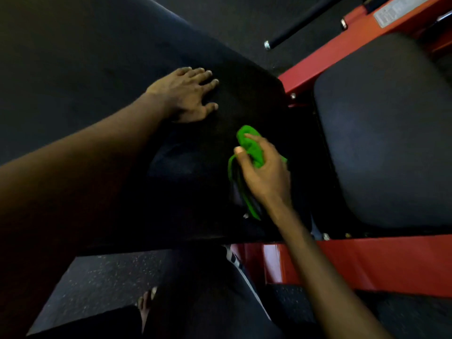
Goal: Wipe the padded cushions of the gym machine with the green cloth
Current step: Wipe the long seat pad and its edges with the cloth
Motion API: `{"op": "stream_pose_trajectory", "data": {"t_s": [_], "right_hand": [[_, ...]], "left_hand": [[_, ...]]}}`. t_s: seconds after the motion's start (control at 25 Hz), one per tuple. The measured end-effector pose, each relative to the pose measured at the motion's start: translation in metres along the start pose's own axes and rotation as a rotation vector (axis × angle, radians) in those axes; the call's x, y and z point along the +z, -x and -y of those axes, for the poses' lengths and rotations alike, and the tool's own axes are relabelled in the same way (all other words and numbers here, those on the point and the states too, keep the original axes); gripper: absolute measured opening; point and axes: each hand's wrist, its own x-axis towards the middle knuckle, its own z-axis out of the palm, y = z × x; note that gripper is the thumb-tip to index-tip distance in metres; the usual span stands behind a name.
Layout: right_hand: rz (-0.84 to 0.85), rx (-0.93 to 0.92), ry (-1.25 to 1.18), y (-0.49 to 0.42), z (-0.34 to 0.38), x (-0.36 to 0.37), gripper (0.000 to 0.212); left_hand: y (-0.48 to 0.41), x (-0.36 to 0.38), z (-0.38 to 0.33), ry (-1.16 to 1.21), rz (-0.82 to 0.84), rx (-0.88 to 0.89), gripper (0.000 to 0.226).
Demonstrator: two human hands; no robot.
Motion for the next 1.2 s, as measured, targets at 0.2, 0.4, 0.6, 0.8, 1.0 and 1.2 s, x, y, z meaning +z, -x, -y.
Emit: {"op": "stream_pose_trajectory", "data": {"t_s": [0.2,0.4,0.6,0.8,1.0,1.2], "right_hand": [[0.133,-0.196,0.046,0.047,0.012,-0.001,0.044],[-0.056,0.017,0.073,0.034,-0.048,-0.025,0.045],[-0.09,0.266,0.172,-0.056,-0.069,-0.023,0.042],[-0.051,0.272,0.194,-0.084,-0.046,-0.013,0.038],[-0.053,-0.002,0.09,-0.029,-0.035,-0.007,0.033],[-0.135,0.397,0.175,-0.149,-0.069,-0.009,0.041]], "left_hand": [[0.003,-0.01,-0.007,-0.015,-0.073,0.042,0.068],[0.021,-0.01,-0.049,0.129,-0.053,-0.045,0.06],[0.023,0.019,-0.059,0.081,-0.03,-0.085,0.076],[0.02,0.02,-0.062,0.007,-0.015,-0.093,0.077],[0.02,0.021,-0.062,-0.011,-0.035,-0.102,0.076],[0.02,0.021,-0.064,0.004,-0.035,-0.118,0.076]]}}
